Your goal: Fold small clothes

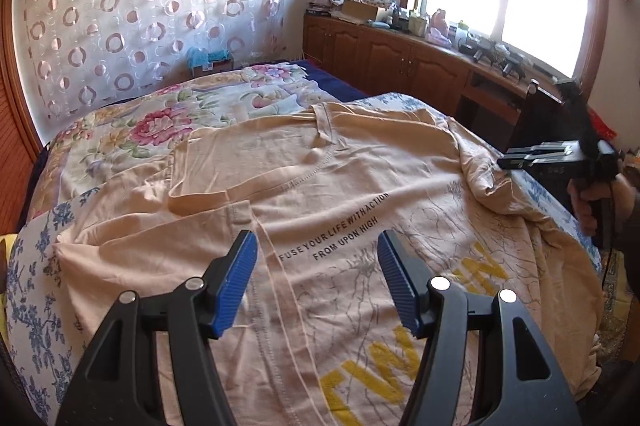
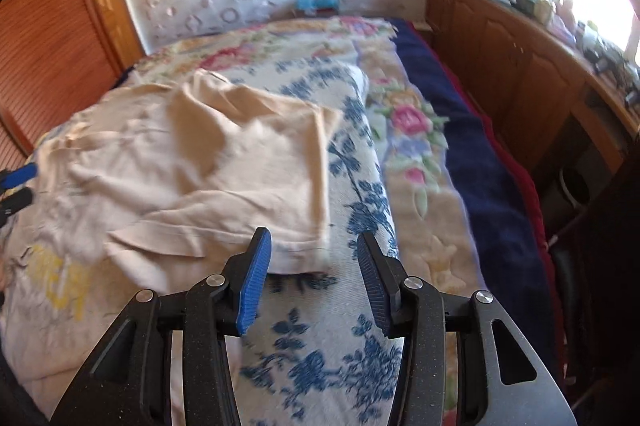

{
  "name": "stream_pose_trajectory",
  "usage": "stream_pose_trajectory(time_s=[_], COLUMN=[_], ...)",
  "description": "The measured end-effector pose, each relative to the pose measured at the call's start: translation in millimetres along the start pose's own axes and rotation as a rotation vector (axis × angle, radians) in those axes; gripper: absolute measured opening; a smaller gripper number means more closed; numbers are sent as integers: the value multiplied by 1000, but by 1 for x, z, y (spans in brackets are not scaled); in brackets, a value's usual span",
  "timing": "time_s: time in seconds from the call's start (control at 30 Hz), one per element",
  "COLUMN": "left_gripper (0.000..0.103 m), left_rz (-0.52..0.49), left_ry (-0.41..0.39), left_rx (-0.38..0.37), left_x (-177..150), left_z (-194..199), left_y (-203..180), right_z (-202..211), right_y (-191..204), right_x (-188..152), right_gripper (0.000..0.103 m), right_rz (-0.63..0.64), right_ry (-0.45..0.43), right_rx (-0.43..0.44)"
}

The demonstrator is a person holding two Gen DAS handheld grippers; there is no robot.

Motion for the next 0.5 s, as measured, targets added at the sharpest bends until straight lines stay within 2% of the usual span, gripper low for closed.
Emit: stream_pose_trajectory(time_s=[0.07, 0.13, 0.27, 0.5], left_gripper=[63, 63, 63, 63], left_rz=[11, 14, 34, 100], left_ry=[-6, -14, -31, -51], left_rx=[3, 20, 27, 44], left_x=[0, -1, 0, 0], left_z=[2, 5, 10, 14], left_y=[4, 10, 18, 38], right_z=[-2, -3, -3, 11], right_y=[-1, 5, 27, 81], right_x=[0, 2, 10, 58], right_gripper=[35, 8, 2, 2], right_rz=[-2, 18, 79, 196], right_ry=[-1, 9, 16, -69], right_rx=[-11, 13, 58, 143])
Point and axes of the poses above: each gripper's, at about its wrist camera, not at the fingertips, and z roughly against the way its jaws point, y to its left, x to its top, the point moved 8 cm from there along -z, roughly the way its jaws point, and after that the axes turned 4 degrees about z, right-handed, at the moved point
